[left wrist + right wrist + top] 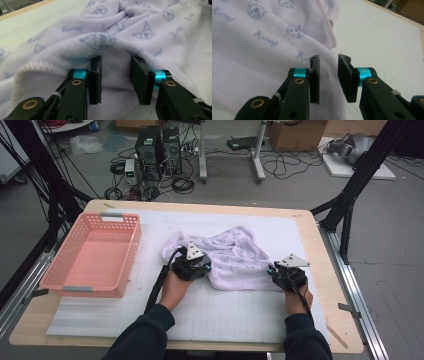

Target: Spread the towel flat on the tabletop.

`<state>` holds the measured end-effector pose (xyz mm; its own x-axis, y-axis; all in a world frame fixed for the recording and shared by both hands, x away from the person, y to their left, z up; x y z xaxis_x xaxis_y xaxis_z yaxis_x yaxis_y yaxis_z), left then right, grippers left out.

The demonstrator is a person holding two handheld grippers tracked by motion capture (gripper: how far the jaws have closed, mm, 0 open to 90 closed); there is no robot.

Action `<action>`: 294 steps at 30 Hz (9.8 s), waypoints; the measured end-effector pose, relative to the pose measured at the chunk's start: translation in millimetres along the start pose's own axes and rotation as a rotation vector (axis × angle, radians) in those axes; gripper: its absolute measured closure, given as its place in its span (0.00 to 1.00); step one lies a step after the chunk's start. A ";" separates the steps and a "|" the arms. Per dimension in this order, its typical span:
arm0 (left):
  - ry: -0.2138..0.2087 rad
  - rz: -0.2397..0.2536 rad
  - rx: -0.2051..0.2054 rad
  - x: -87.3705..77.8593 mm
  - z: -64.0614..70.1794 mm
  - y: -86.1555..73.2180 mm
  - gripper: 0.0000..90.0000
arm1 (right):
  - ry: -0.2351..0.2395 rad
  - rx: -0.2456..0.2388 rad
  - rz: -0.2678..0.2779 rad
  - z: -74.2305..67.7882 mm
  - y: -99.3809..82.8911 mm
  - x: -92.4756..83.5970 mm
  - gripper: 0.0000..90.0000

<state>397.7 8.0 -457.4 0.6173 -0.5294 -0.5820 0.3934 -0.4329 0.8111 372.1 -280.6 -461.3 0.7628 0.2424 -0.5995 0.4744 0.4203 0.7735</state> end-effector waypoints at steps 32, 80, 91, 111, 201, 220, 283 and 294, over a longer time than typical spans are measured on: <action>-0.129 0.034 -0.218 -129.3 -46.8 -63.2 0.94 | 0.170 0.003 -0.057 -24.1 -1.5 6.6 0.61; -0.392 -0.065 -0.189 -194.7 20.7 -135.4 0.93 | 0.315 0.005 -0.166 -69.2 -74.1 -153.3 0.96; -0.191 0.051 -0.253 -160.5 -13.1 -111.3 0.51 | 0.135 0.070 -0.107 -55.0 -55.0 -107.0 0.49; -0.132 0.187 -0.239 -165.4 -29.7 -82.9 0.49 | 0.150 0.105 -0.101 -47.6 -37.9 -44.5 0.40; -0.192 -0.143 -0.113 -117.8 -6.5 -104.4 0.96 | 0.424 -0.053 -0.190 -55.8 -38.3 -55.2 0.96; -0.002 0.056 -0.254 -89.9 -57.9 -53.0 0.46 | 0.279 0.022 -0.063 -43.3 -2.6 -26.5 0.50; -0.105 0.121 -0.228 -106.7 -52.5 -19.9 0.51 | 0.222 0.127 -0.104 -9.2 17.8 23.1 0.58; 0.014 -0.010 -0.330 -43.1 -83.0 -39.0 0.51 | 0.262 0.057 -0.148 -23.4 19.0 41.9 0.93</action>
<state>412.3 108.3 -459.0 0.6206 -0.5149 -0.5914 0.5979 -0.1771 0.7817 402.8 -242.0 -476.5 0.5477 0.4022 -0.7337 0.6016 0.4202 0.6794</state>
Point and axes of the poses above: each handheld gripper's, and its own axes: x roughly forward along the jaws, y roughly out of its top, z roughly to its right, the point moved 5 cm from there along x, roughly forward along the jaws, and after that the axes turned 2 degrees about -z, right-handed, at the moved point
